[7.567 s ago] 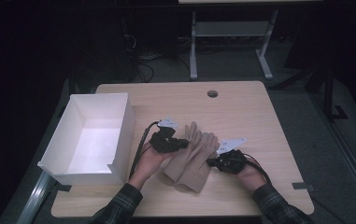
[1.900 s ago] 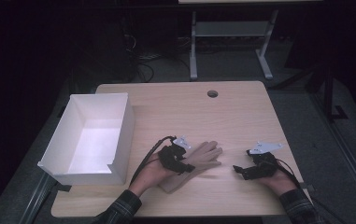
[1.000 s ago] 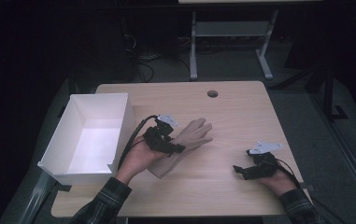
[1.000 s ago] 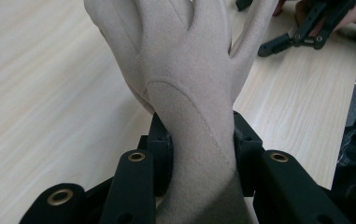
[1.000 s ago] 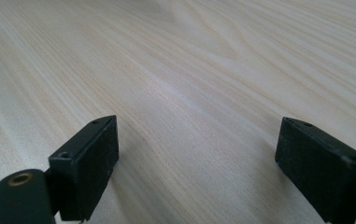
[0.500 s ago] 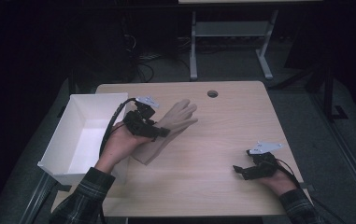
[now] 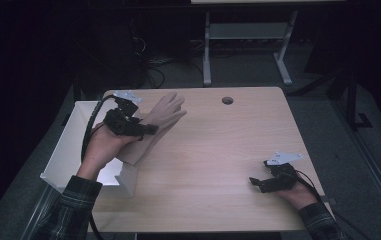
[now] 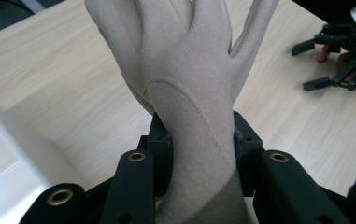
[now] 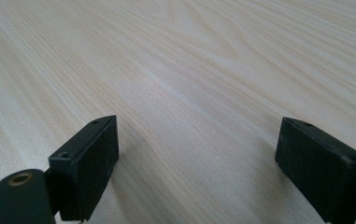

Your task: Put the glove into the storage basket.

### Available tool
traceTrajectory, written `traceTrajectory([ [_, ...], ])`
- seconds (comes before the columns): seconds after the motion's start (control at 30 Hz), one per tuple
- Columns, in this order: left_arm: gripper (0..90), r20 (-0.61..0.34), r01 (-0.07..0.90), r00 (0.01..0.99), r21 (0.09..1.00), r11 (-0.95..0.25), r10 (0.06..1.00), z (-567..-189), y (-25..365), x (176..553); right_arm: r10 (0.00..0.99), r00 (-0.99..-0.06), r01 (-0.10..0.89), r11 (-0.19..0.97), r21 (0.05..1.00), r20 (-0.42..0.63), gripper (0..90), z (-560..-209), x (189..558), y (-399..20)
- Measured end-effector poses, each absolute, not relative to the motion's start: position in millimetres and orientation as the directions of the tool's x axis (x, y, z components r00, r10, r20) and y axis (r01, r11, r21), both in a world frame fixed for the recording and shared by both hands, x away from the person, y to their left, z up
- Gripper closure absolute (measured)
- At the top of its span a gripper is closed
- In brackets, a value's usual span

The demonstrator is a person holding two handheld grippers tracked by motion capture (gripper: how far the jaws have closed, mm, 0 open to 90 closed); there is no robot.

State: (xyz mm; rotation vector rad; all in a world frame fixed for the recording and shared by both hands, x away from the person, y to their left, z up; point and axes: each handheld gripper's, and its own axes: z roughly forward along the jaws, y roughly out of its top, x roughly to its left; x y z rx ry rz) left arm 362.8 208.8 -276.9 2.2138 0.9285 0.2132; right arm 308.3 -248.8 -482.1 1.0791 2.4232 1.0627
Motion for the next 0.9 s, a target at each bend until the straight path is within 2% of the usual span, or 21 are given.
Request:
traceTrajectory([
  [0.47, 67.4, -0.130, 0.621, 0.593, 0.703, -0.348, 0.795, -274, 284, 362, 0.732, -0.680, 0.524, 0.449, 0.724, 0.038, 12.8, -482, 308, -249],
  [0.9, 67.4, -0.143, 0.690, 0.453, 0.681, -0.245, 0.880, -305, 334, 357, 0.732, -0.680, 0.524, 0.450, 0.723, 0.037, 12.8, -482, 308, -249],
])
